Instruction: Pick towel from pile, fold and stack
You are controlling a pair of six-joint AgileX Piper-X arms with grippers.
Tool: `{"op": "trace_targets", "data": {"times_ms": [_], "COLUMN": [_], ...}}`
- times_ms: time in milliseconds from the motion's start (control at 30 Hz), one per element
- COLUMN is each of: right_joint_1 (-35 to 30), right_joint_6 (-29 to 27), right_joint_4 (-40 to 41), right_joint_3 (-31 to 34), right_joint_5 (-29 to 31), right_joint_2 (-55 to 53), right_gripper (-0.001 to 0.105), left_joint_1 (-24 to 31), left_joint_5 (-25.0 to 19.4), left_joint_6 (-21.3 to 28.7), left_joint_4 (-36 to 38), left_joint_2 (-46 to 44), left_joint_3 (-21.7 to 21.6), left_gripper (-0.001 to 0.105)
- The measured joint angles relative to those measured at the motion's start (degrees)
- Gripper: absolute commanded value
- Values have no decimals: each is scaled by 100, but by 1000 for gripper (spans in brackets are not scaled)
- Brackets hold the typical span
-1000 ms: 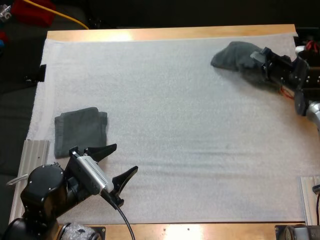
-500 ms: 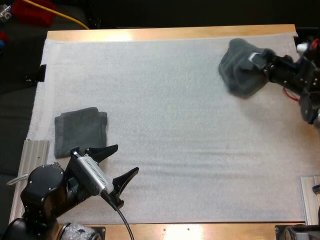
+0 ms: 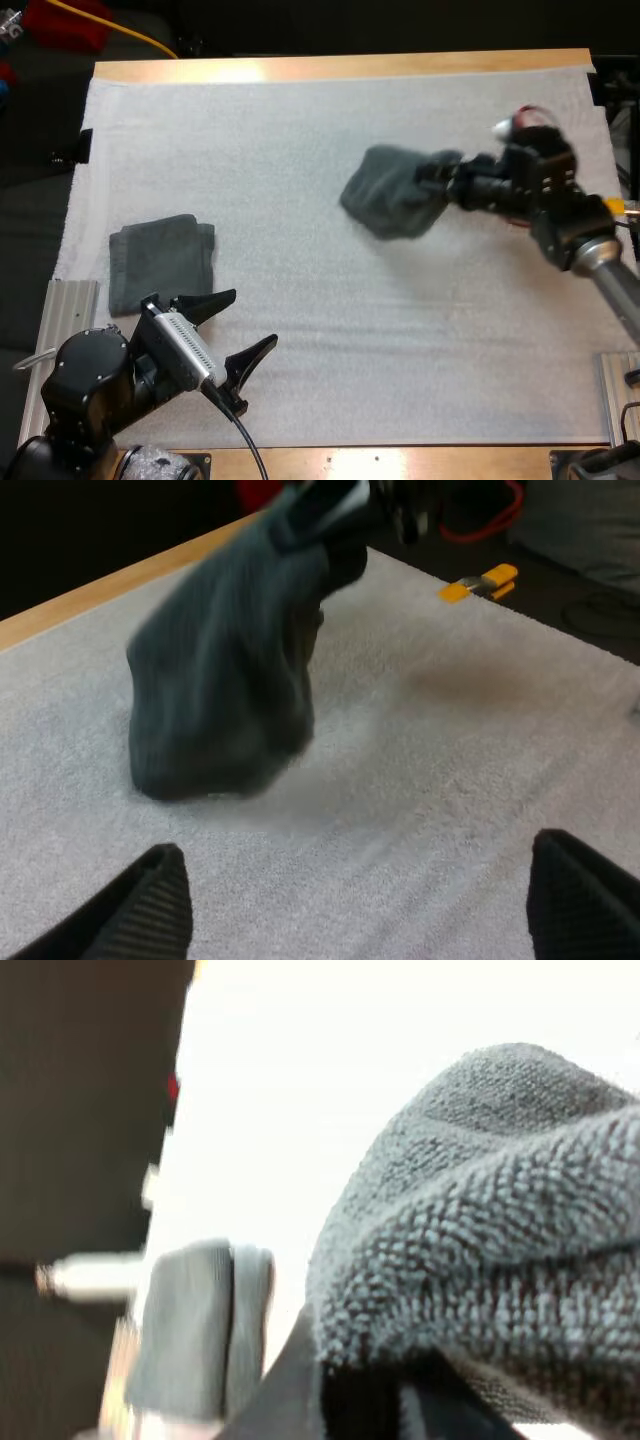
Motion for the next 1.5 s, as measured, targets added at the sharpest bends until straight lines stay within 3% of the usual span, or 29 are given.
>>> {"op": "trace_targets", "data": {"times_ms": [533,1067,1333,1500], "right_joint_1": [1450,2331,2344,2267], "right_joint_6": [-55,-62,122,344], "right_joint_4": [491,2021,1958,1274], "right_joint_3": [0,64,520,662], "right_joint_5": [85,984,1912,2086], "right_joint_2": [-533,-1443,-1247,-720], "right_gripper": [1,1,1,3], "left_joint_1": [0,0,0,0], "left_joint_5": [0,0,0,0], "left_joint_6": [0,-26,-26,-26], "left_joint_4": [0,0,0,0], "left_joint_2": [0,0,0,0], "left_joint_3": [0,0,0,0], "left_gripper": [67,67,67,67]}}
